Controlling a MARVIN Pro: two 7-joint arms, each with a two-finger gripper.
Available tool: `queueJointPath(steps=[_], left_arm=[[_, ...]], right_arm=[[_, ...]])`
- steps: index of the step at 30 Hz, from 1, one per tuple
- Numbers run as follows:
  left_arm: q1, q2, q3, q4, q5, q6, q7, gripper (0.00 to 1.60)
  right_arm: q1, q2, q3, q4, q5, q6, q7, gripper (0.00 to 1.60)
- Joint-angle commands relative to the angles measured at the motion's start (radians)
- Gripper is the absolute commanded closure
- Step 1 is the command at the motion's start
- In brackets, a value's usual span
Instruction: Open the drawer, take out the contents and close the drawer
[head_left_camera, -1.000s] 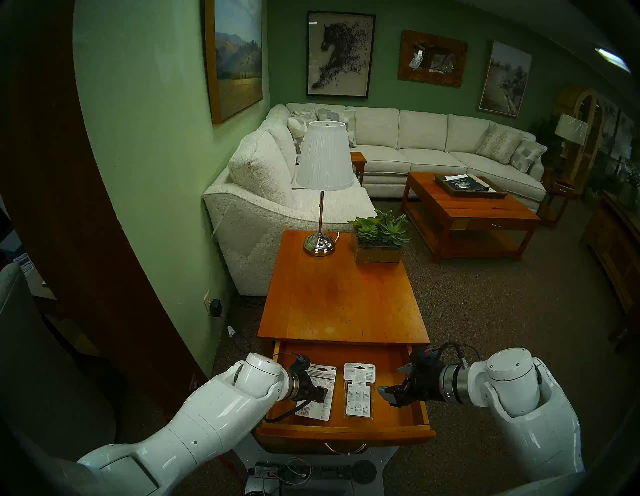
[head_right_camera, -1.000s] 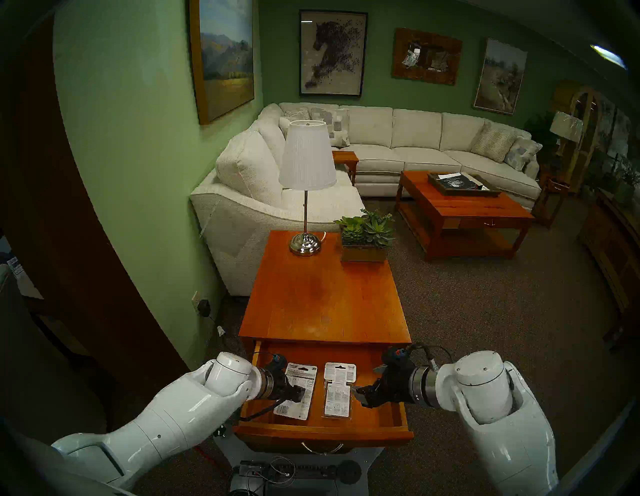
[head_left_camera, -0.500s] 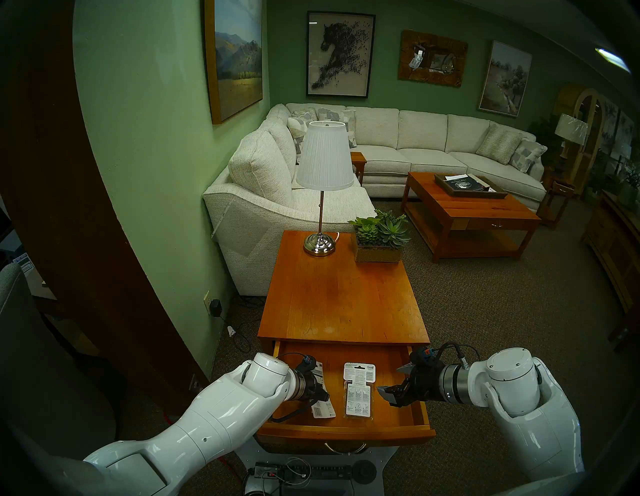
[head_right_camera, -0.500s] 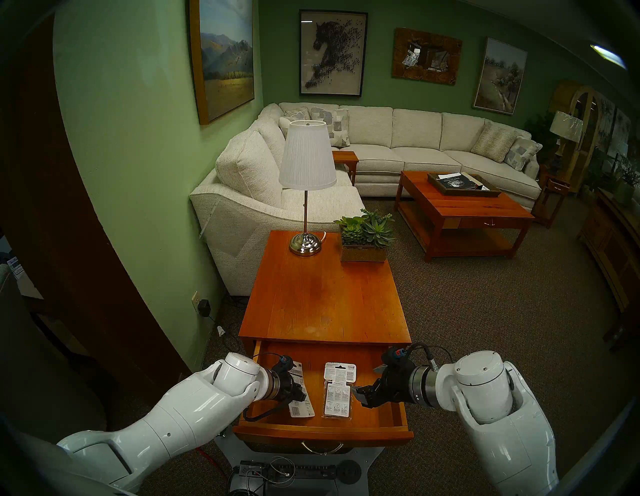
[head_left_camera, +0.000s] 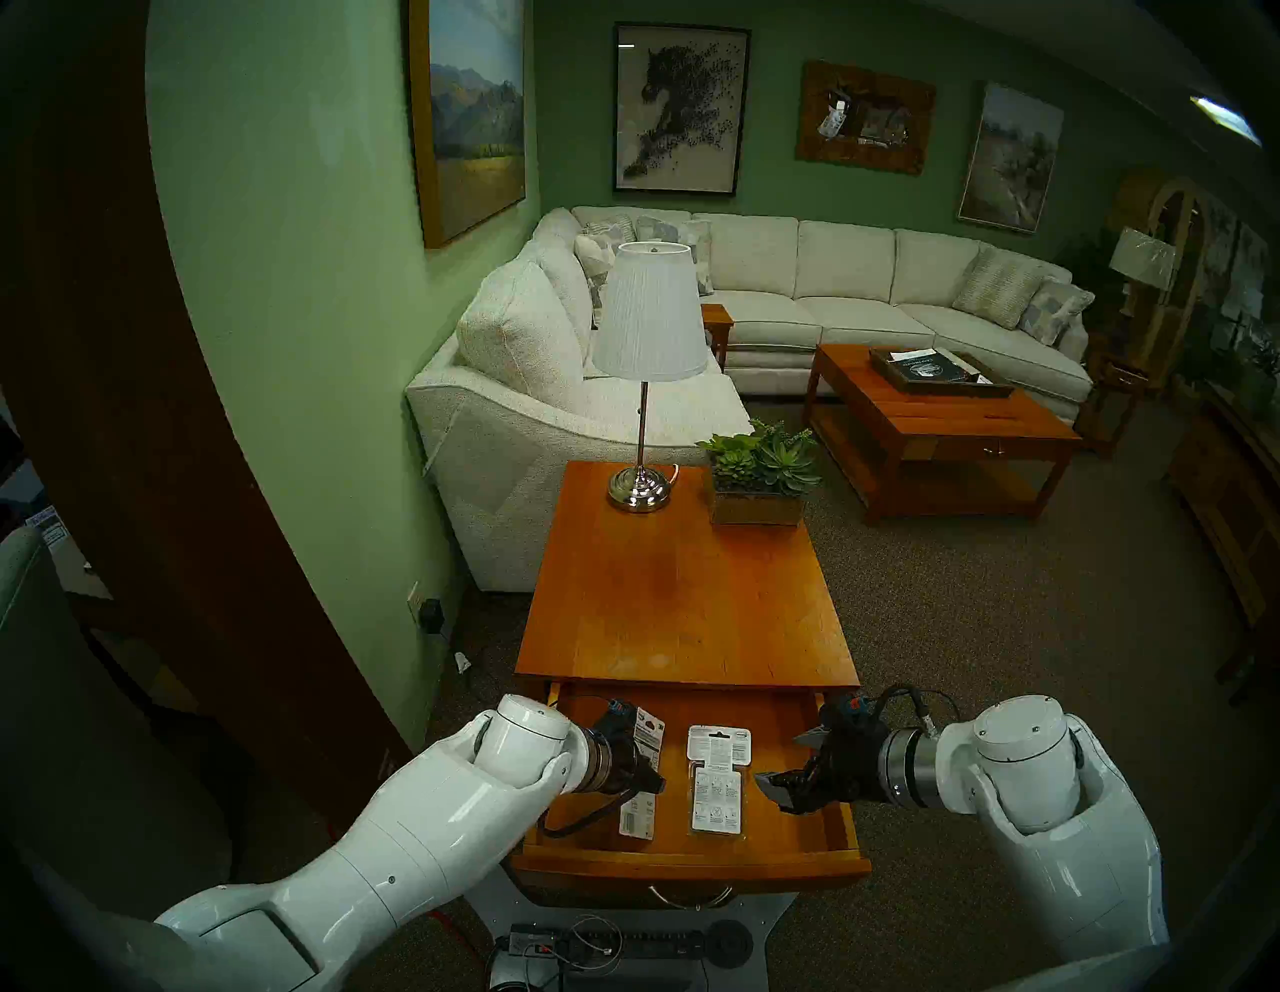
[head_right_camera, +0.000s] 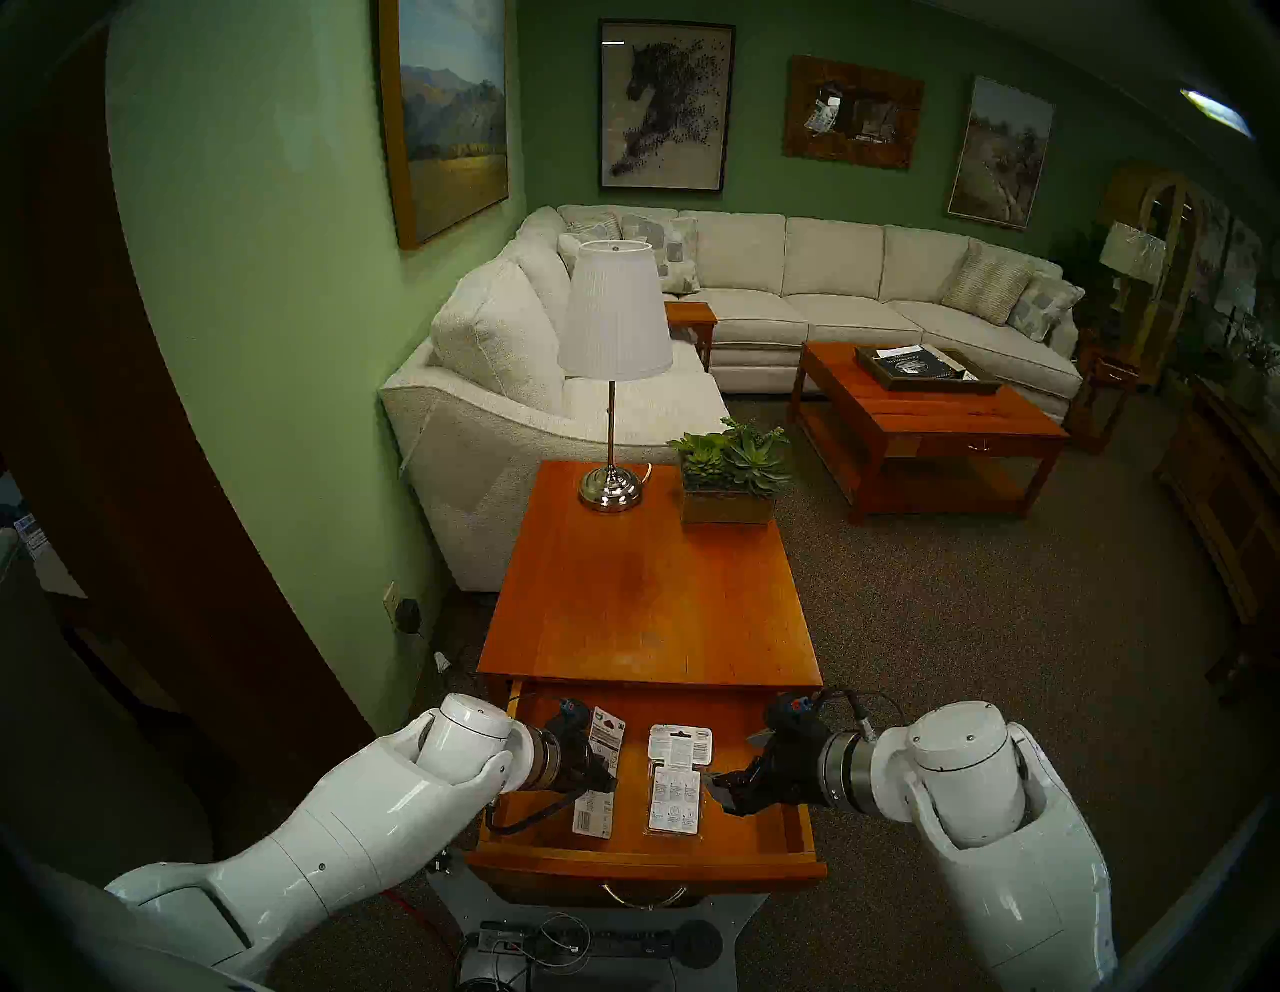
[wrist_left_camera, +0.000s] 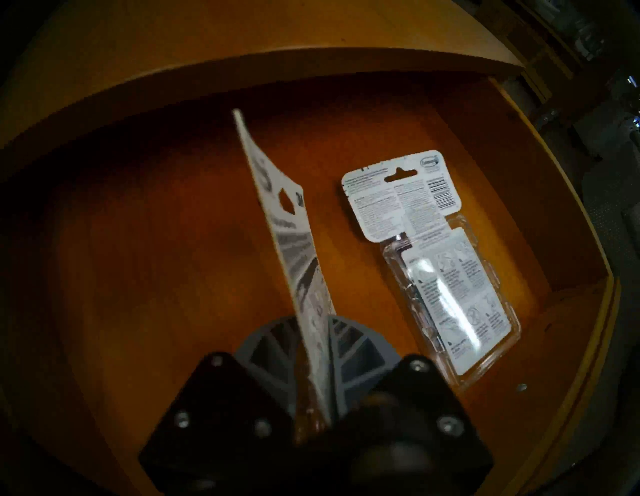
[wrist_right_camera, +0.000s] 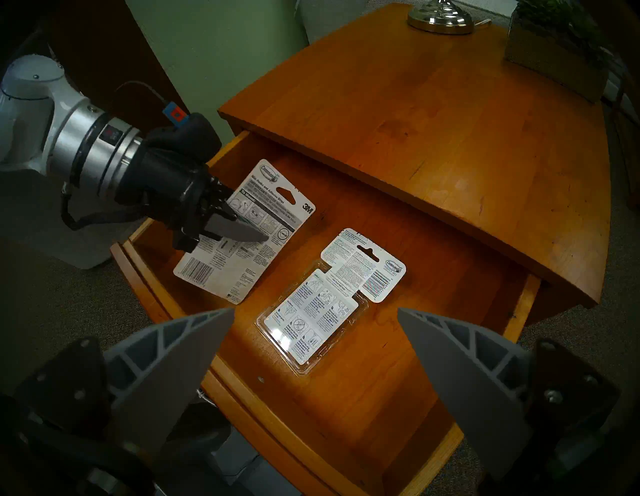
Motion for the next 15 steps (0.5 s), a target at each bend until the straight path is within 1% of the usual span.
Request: queueJointPath(steps=[1, 5, 7, 9, 10, 11, 12, 15], left_arm=[[-0.014, 0.027, -0.029, -0.111, -0.042, 0.017, -0.062, 1.6], [-0.006, 0.043, -0.043, -0.17, -0.055, 0.037, -0.07, 1.6], [0.001, 0.045, -0.057, -0.206, -0.06, 0.051, -0.056, 1.6], [-0.004, 0.04, -0.061, -0.204, -0.063, 0.055, -0.054, 1.6], [0.003, 0.041, -0.07, -0.231, -0.065, 0.067, -0.038, 1.6], [-0.012, 0.029, -0.07, -0.209, -0.066, 0.064, -0.043, 1.6], [-0.016, 0.018, -0.083, -0.223, -0.068, 0.076, -0.025, 1.6], [-0.035, -0.005, -0.09, -0.208, -0.069, 0.083, -0.013, 1.6]], right_arm=[[0.008, 0.001, 0.001, -0.024, 0.002, 0.0, 0.002, 0.0], [0.008, 0.001, 0.001, -0.024, 0.002, 0.0, 0.002, 0.0], [0.008, 0.001, 0.001, -0.025, 0.002, 0.0, 0.002, 0.0], [0.008, 0.001, 0.001, -0.025, 0.003, 0.0, 0.002, 0.0], [0.008, 0.001, 0.001, -0.025, 0.003, 0.0, 0.001, 0.0], [0.008, 0.001, 0.001, -0.025, 0.003, 0.0, 0.001, 0.0], [0.008, 0.002, 0.001, -0.025, 0.003, 0.0, 0.001, 0.0], [0.008, 0.002, 0.001, -0.025, 0.003, 0.0, 0.001, 0.0]])
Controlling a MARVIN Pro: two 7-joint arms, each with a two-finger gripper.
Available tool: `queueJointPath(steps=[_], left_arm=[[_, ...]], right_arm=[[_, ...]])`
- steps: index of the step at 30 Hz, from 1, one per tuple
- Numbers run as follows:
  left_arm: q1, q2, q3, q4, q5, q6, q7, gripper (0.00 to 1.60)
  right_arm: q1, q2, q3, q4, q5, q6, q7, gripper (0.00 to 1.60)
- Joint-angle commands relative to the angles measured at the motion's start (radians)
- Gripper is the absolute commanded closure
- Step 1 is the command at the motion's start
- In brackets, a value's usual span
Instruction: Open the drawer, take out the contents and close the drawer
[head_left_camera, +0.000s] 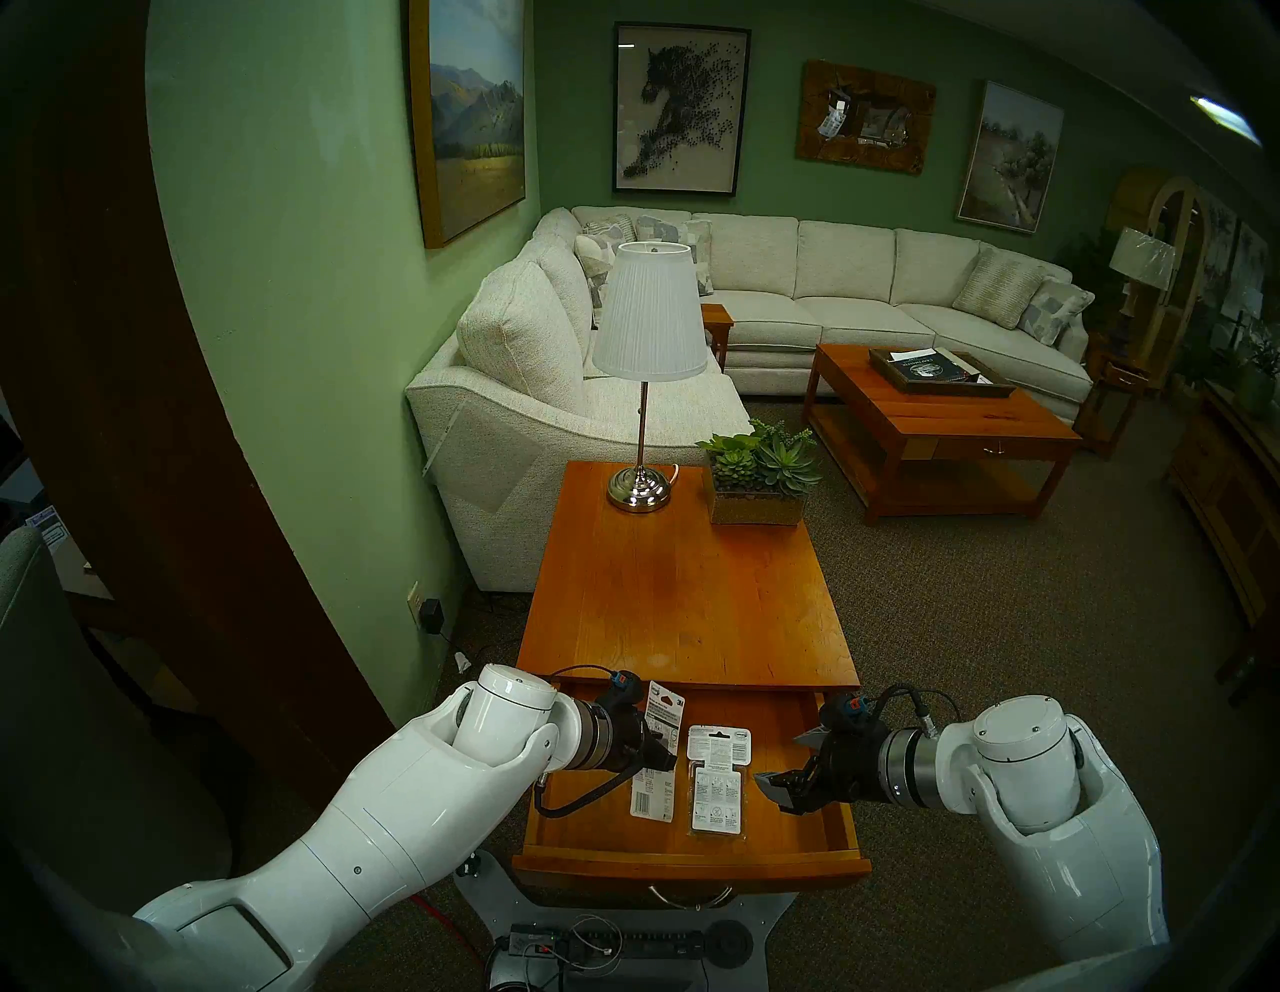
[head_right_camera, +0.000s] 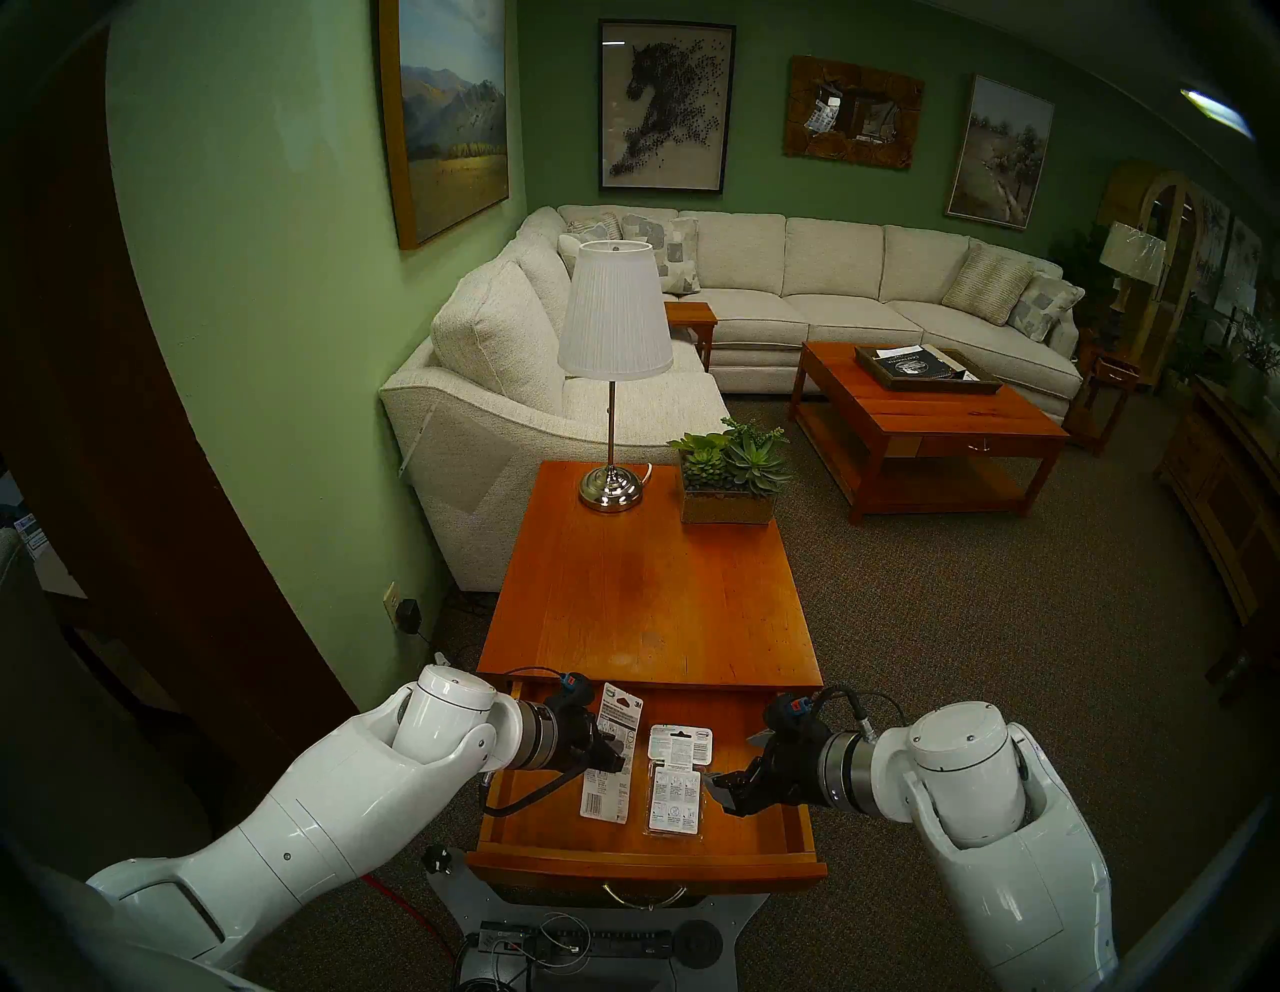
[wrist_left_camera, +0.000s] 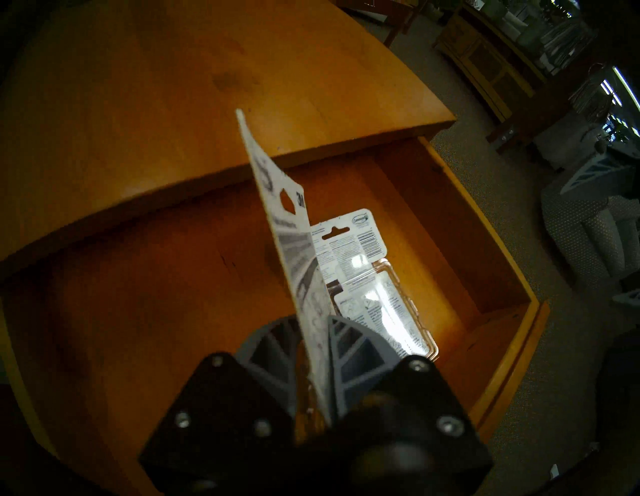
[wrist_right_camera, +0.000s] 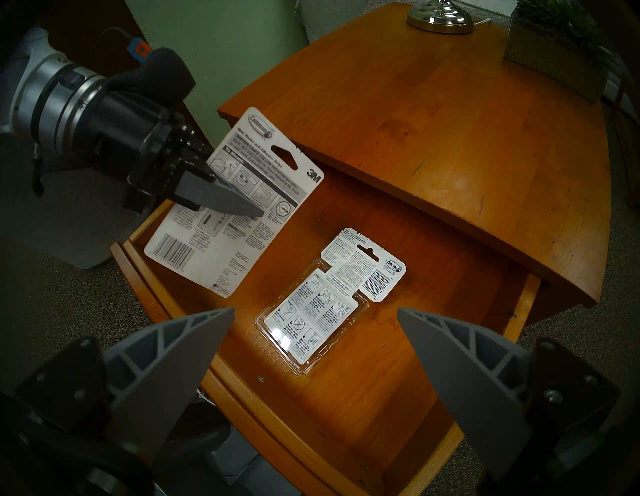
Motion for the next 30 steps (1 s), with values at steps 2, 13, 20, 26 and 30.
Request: queueJointPath(steps=[2, 13, 20, 26, 30], left_arm=[[-0.067, -0.069, -0.042, -0.026, -0.02, 0.02, 0.036, 1.6], [-0.173, -0.197, -0.089, 0.079, -0.039, 0.04, 0.098, 1.6], [-0.234, -0.271, -0.129, 0.176, -0.053, 0.034, 0.131, 1.6], [-0.276, -0.322, -0.184, 0.247, -0.06, 0.015, 0.16, 1.6], [-0.286, -0.346, -0.215, 0.277, -0.055, -0.003, 0.177, 1.6]], right_arm=[[0.008, 0.001, 0.001, -0.025, 0.002, 0.0, 0.002, 0.0], [0.009, 0.001, 0.0, -0.022, 0.003, -0.002, 0.001, 0.0], [0.009, 0.002, 0.0, -0.021, 0.004, -0.002, 0.001, 0.0], [0.009, 0.002, 0.0, -0.021, 0.004, -0.002, 0.001, 0.0], [0.009, 0.002, 0.0, -0.021, 0.005, -0.002, 0.001, 0.0]])
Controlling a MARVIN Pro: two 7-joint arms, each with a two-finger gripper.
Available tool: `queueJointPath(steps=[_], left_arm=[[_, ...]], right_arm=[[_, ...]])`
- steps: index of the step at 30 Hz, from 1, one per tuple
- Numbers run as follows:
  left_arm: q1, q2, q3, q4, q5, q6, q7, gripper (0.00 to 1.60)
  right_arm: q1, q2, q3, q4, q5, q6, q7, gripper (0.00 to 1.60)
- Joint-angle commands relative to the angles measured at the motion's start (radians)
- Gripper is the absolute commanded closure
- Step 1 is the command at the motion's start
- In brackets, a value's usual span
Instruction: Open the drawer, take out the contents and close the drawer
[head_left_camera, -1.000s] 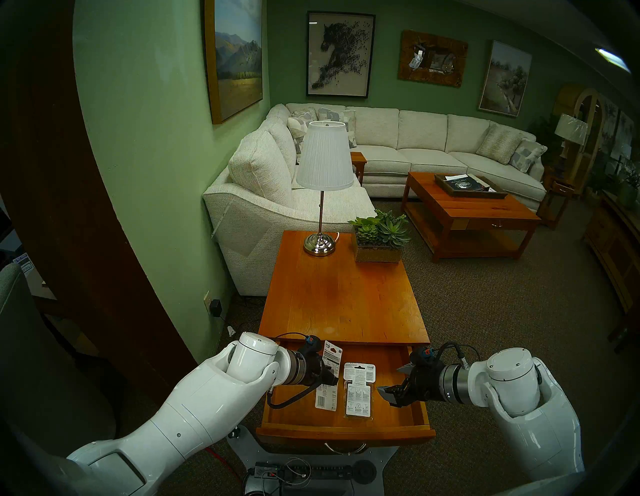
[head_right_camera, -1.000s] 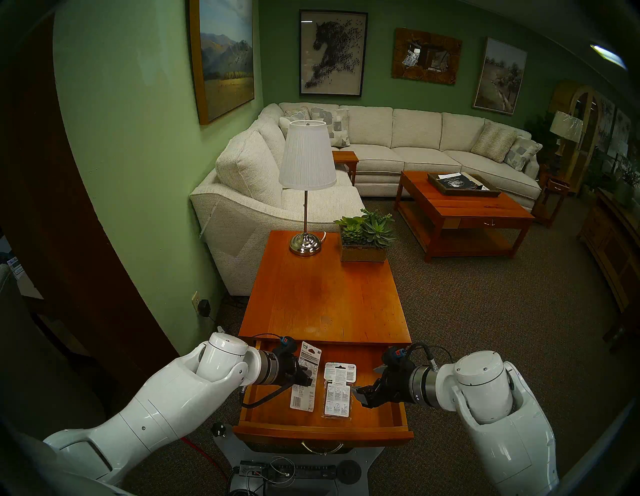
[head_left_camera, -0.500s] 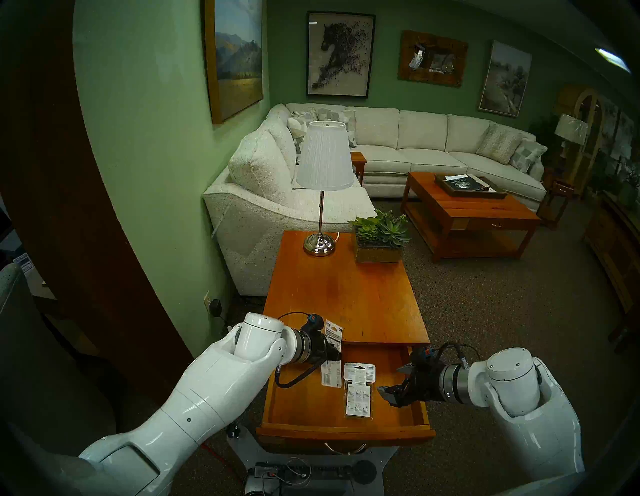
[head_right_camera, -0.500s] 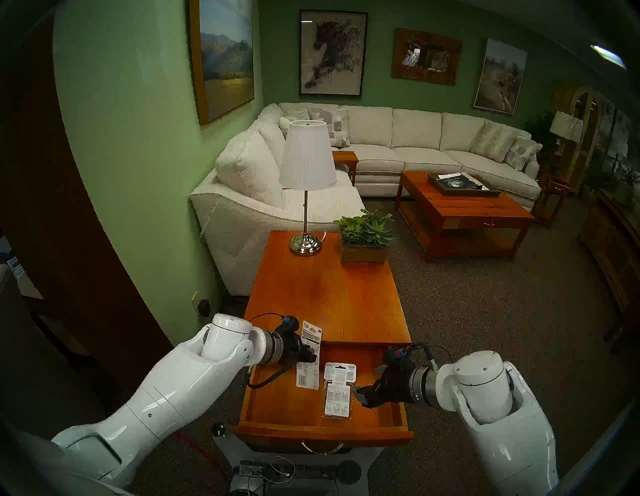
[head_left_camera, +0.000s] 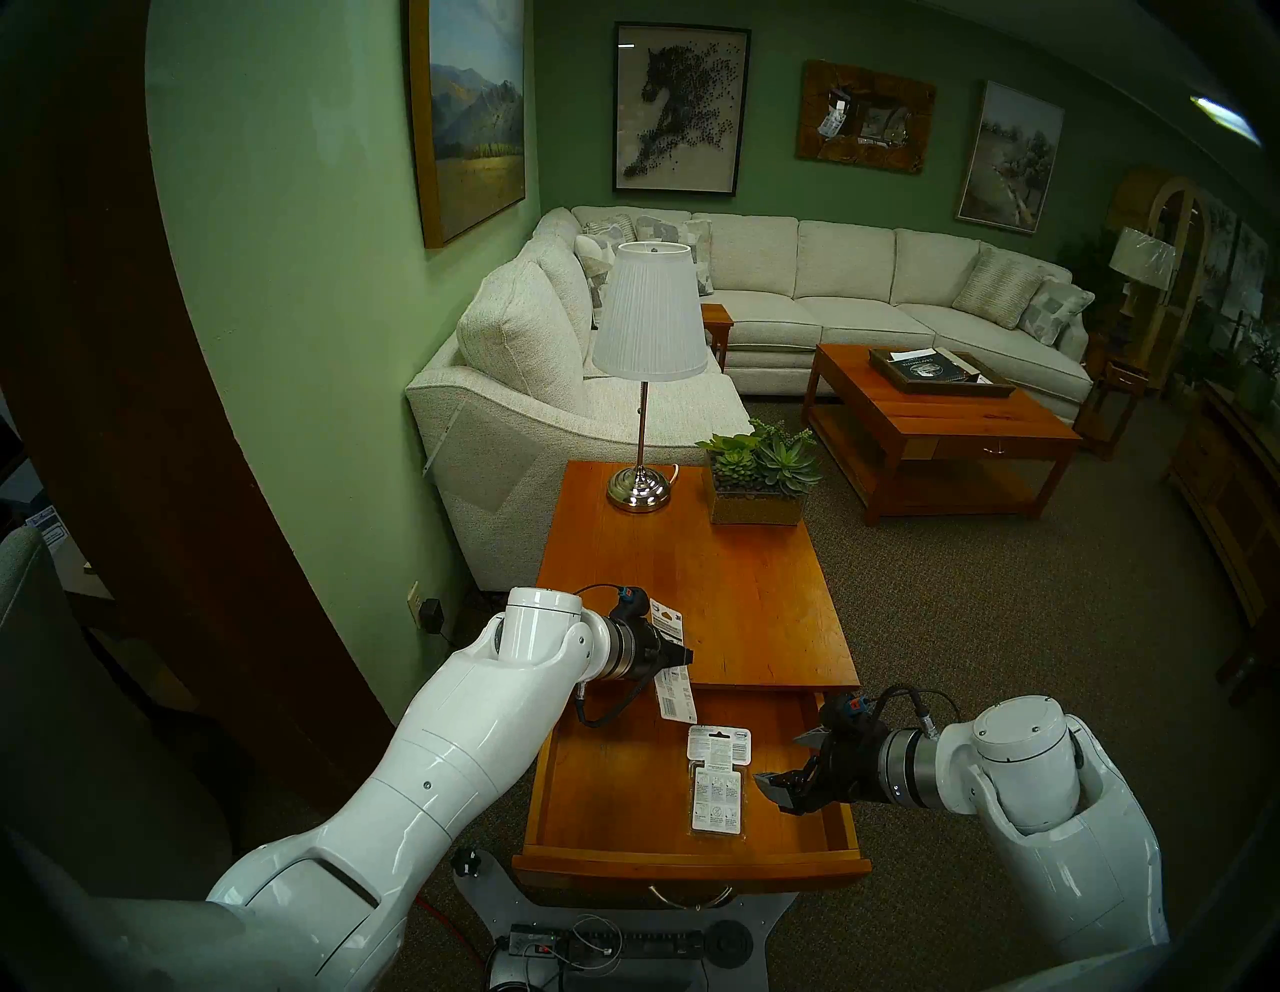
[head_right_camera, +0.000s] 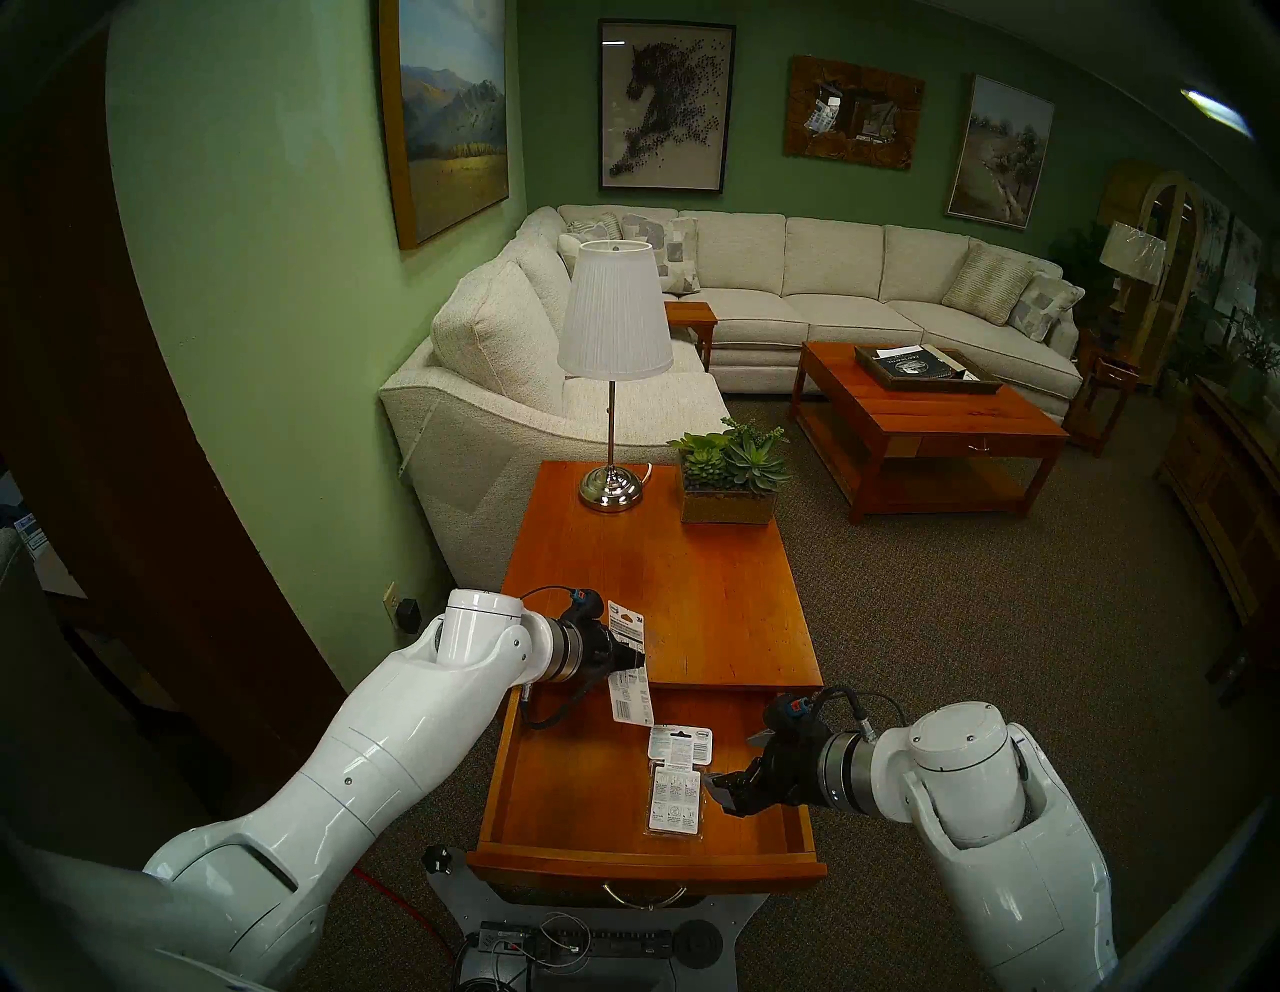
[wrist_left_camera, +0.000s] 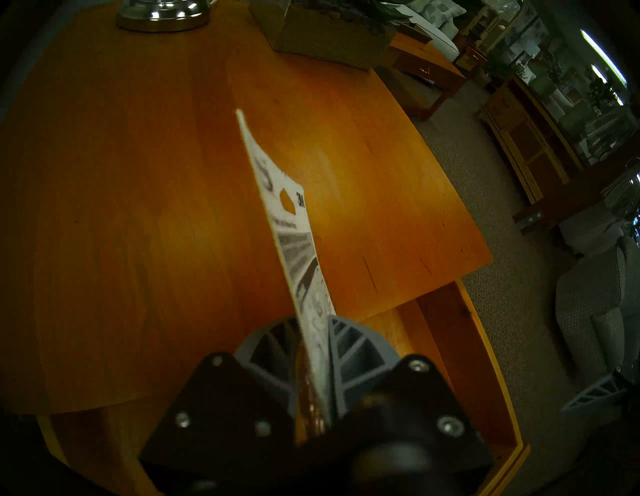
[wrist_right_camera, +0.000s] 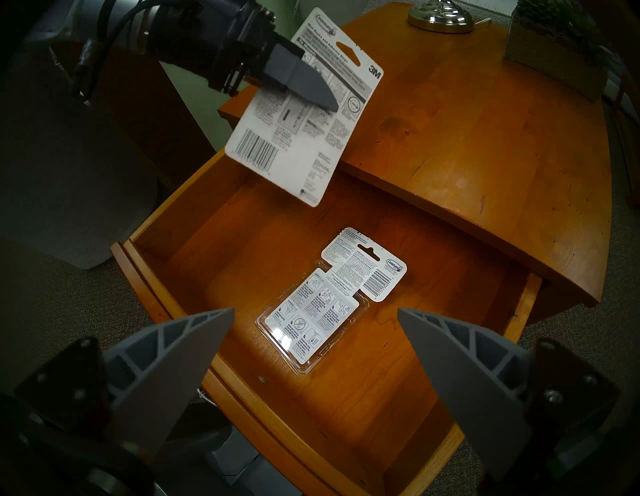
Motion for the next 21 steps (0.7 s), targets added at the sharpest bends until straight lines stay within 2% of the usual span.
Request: queueJointPath(steps=[1, 8, 9, 11, 13, 19, 20, 21], left_arm=[[-0.126, -0.093, -0.056, 0.063, -0.006, -0.044, 0.022, 1.6], [-0.156, -0.113, -0.087, 0.129, 0.011, -0.082, 0.043, 1.6], [-0.179, -0.111, -0.081, 0.164, 0.013, -0.094, 0.043, 1.6], [-0.169, -0.107, -0.084, 0.158, 0.025, -0.107, 0.042, 1.6], [-0.195, -0.094, -0.063, 0.198, 0.034, -0.129, 0.034, 1.6], [-0.211, -0.075, -0.045, 0.255, 0.066, -0.19, 0.008, 1.59], [-0.212, -0.072, -0.042, 0.261, 0.07, -0.199, 0.003, 1.25], [-0.212, -0.069, -0.042, 0.263, 0.072, -0.205, -0.002, 1.05]], right_arm=[[0.009, 0.001, 0.001, -0.023, 0.002, -0.002, 0.002, 0.0], [0.009, 0.001, 0.001, -0.024, 0.002, -0.002, 0.001, 0.0], [0.009, 0.001, 0.001, -0.024, 0.002, -0.001, 0.001, 0.0], [0.009, 0.001, 0.001, -0.025, 0.002, -0.001, 0.001, 0.0], [0.009, 0.002, 0.001, -0.025, 0.003, -0.001, 0.001, 0.0], [0.008, 0.002, 0.001, -0.027, 0.003, 0.0, 0.0, 0.0], [0.008, 0.002, 0.001, -0.027, 0.003, 0.0, 0.0, 0.0], [0.008, 0.002, 0.001, -0.027, 0.003, 0.0, 0.0, 0.0]])
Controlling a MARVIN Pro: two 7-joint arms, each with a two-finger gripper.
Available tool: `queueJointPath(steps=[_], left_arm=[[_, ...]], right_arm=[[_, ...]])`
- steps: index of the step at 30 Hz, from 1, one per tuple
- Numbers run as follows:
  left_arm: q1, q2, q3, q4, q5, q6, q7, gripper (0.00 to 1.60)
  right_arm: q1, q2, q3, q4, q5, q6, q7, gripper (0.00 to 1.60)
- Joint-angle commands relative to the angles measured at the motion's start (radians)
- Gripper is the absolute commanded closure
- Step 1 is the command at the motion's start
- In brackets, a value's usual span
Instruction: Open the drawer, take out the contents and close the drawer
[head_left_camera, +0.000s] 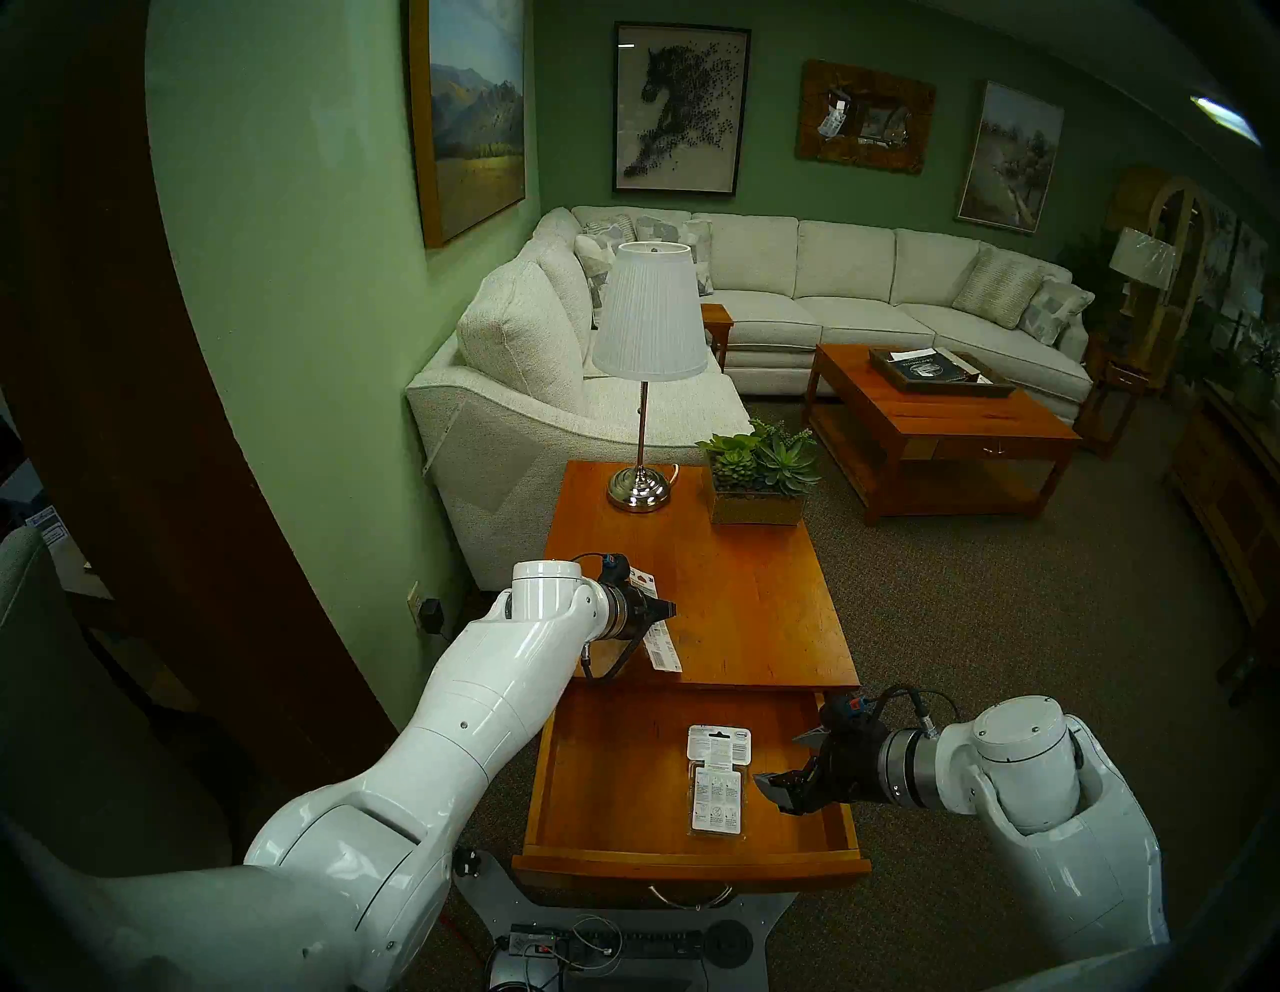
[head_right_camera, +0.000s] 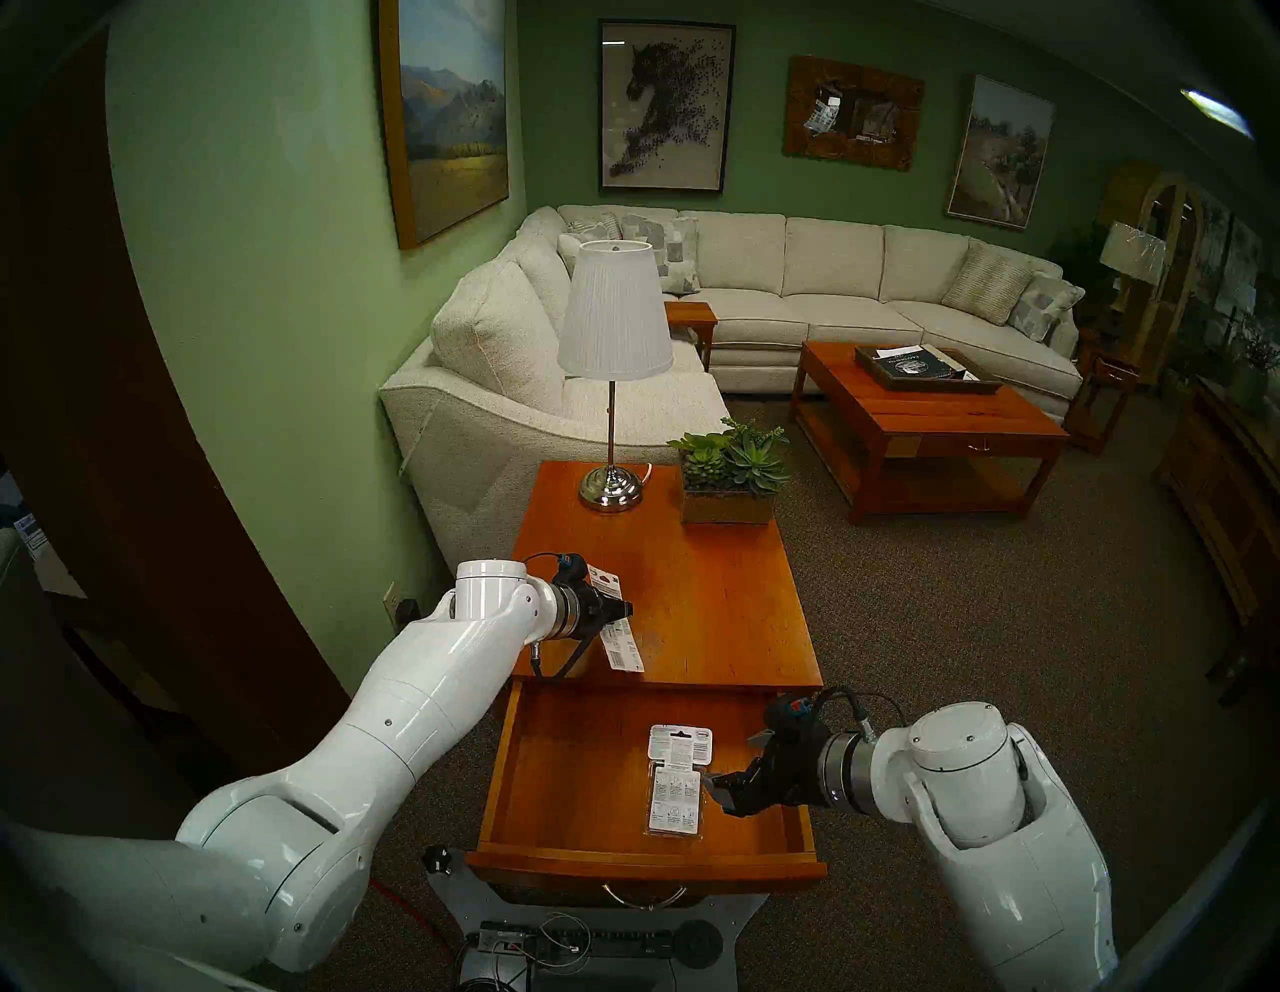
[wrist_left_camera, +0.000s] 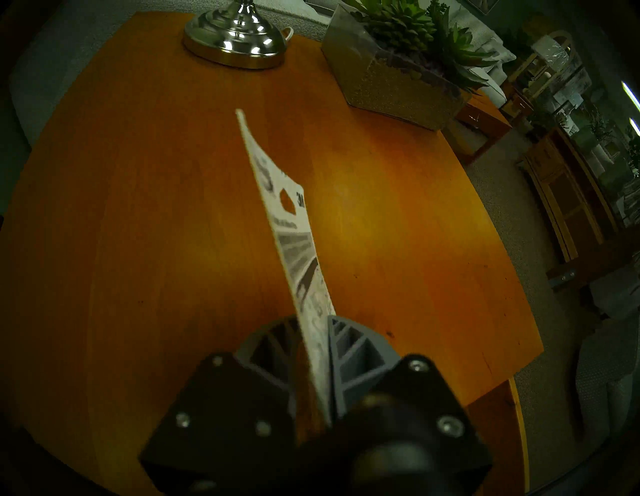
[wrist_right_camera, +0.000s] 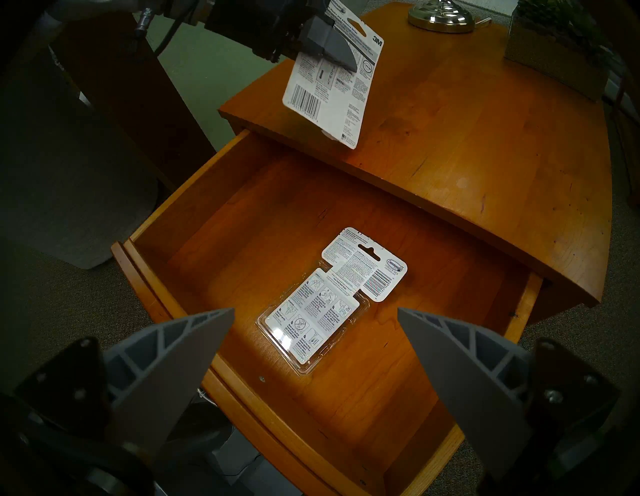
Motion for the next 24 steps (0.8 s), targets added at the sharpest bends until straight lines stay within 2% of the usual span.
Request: queueJointPath(steps=[1, 2, 3, 5, 12, 18, 22, 23, 24], left_arm=[[-0.076, 0.013, 0.008, 0.006, 0.021, -0.071, -0.044, 0.82], [-0.076, 0.016, 0.009, 0.006, 0.023, -0.077, -0.047, 0.7], [-0.077, 0.018, 0.01, 0.007, 0.026, -0.082, -0.05, 0.42], [-0.076, 0.024, 0.011, 0.005, 0.031, -0.09, -0.054, 0.0], [-0.07, 0.04, 0.006, -0.009, 0.04, -0.107, -0.064, 0.0], [-0.04, 0.076, -0.004, -0.092, 0.045, -0.089, -0.071, 0.0], [-0.019, 0.12, 0.014, -0.131, 0.048, -0.057, -0.131, 0.0], [0.006, 0.142, 0.028, -0.171, 0.056, -0.043, -0.143, 0.0], [-0.004, 0.145, 0.04, -0.141, 0.06, -0.049, -0.162, 0.0]], right_arm=[[0.008, 0.001, 0.002, -0.027, 0.001, 0.0, 0.001, 0.0], [0.008, 0.001, 0.002, -0.027, 0.001, 0.0, 0.001, 0.0], [0.008, 0.001, 0.002, -0.027, 0.001, 0.0, 0.001, 0.0], [0.008, 0.001, 0.002, -0.027, 0.002, 0.0, 0.001, 0.0], [0.008, 0.002, 0.002, -0.027, 0.002, 0.001, 0.0, 0.0], [0.008, 0.002, 0.001, -0.027, 0.002, 0.001, 0.0, 0.0], [0.008, 0.002, 0.001, -0.027, 0.003, 0.0, 0.0, 0.0], [0.008, 0.002, 0.001, -0.027, 0.003, 0.0, 0.0, 0.0], [0.008, 0.002, 0.001, -0.026, 0.003, 0.0, 0.0, 0.0]])
